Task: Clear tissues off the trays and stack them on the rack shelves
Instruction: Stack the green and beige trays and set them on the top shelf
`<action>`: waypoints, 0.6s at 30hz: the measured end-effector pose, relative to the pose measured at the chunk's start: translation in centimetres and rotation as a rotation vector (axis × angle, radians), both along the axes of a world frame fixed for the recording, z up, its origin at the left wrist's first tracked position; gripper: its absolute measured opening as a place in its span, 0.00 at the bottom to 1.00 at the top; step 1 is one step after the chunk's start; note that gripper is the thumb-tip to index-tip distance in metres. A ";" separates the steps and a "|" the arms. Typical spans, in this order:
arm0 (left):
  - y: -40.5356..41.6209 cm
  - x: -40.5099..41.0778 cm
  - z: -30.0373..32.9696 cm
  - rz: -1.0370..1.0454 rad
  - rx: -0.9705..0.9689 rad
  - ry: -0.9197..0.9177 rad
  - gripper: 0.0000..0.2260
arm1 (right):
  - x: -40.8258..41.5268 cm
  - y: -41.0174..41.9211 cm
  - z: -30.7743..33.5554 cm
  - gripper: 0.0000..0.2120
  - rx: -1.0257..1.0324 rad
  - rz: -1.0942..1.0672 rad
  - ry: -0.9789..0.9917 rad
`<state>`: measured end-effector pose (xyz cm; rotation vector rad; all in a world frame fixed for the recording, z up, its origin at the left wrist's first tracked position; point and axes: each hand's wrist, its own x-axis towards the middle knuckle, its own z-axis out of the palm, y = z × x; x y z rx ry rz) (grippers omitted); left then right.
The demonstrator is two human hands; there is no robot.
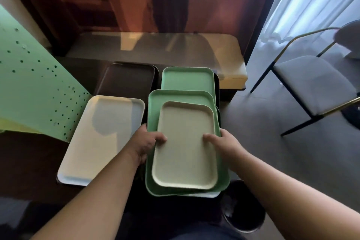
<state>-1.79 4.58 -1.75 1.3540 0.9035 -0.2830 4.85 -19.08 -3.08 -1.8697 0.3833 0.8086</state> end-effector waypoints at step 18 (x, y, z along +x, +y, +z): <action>-1.3 1.9 -1.7 -0.321 0.473 0.377 0.40 | -1.7 2.5 -1.8 0.28 -0.407 -0.019 -0.046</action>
